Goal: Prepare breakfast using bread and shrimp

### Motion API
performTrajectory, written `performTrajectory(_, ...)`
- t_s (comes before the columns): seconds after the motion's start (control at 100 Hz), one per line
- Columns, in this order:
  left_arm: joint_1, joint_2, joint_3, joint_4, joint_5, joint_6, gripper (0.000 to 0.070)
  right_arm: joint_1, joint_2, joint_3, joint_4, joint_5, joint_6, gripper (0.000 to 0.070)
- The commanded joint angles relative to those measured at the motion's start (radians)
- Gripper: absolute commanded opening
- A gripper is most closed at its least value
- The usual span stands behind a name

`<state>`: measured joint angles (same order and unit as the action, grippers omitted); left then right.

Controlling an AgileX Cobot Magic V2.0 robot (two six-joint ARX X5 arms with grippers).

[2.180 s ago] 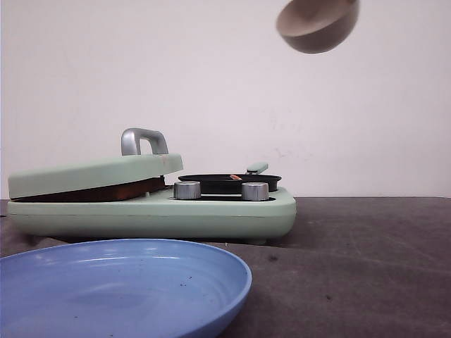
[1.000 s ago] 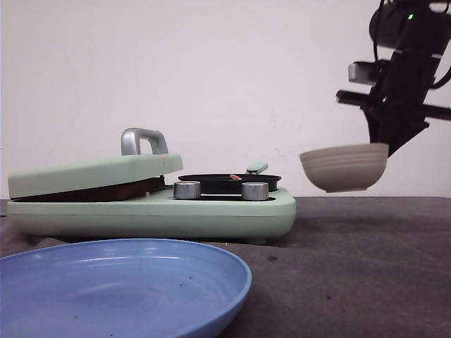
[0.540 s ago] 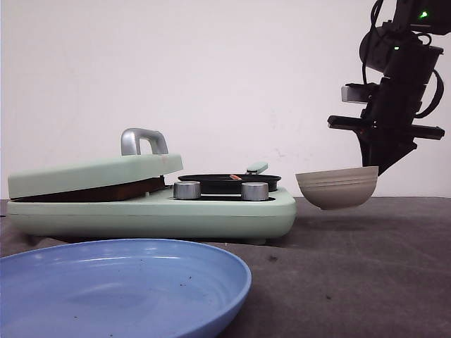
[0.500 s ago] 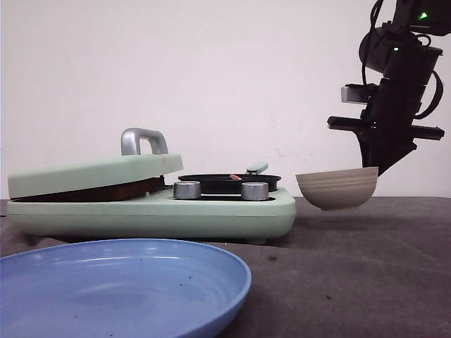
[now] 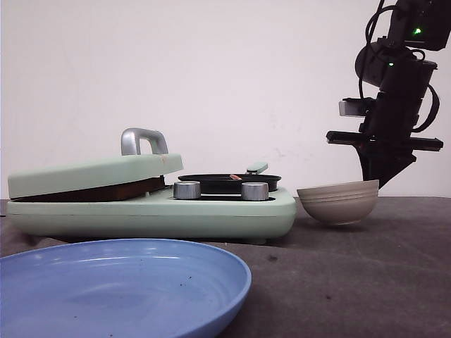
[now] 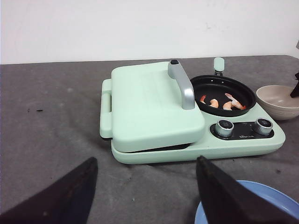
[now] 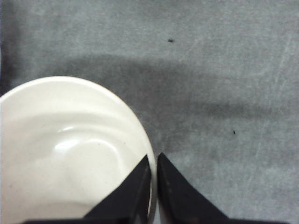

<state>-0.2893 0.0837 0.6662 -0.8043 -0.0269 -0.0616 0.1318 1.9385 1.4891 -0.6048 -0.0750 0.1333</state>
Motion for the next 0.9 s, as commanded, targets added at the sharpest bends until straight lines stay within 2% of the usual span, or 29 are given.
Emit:
performTrajectory(0.0,-0.003,-0.003,0.004,0.011,-0.004,0.016,0.0348,0.004,0.032,0.014,-0.008,0.000,-0.010,0.0003)
performTrajectory(0.09,-0.003,-0.003,0.004,0.011,-0.004,0.016,0.0348,0.005,0.045,0.014,-0.019,-0.004,-0.010,0.0006)
performTrajectory(0.13,-0.003,-0.003,0.004,0.010,-0.004,0.016,0.0348,0.005,0.048,0.014,-0.024,-0.004,-0.010,0.0033)
performTrajectory(0.18,-0.003,-0.003,0.004,0.010,-0.004,0.016,0.0348,0.004,0.048,0.014,-0.027,-0.003,-0.010,0.0156)
performTrajectory(0.24,-0.003,-0.003,0.004,0.010,-0.004,0.016,0.0348,0.005,0.048,0.014,-0.022,-0.004,-0.010,0.0384)
performTrajectory(0.28,-0.003,-0.003,0.004,0.010,-0.004,0.016,0.0348,0.004,0.048,0.014,-0.019,-0.004,-0.010,0.0480)
performTrajectory(0.31,-0.003,-0.003,0.004,0.010,-0.004,0.016,0.0348,0.004,0.048,0.014,-0.019,-0.004,-0.011,0.0509)
performTrajectory(0.55,-0.003,-0.003,0.004,0.011,-0.004,0.016,0.0348,0.003,0.013,0.015,-0.005,-0.046,-0.039,0.0514)
performTrajectory(0.89,-0.003,-0.003,0.004,0.024,-0.003,-0.008,0.0350,0.003,-0.175,0.015,0.047,-0.141,-0.035,0.0513)
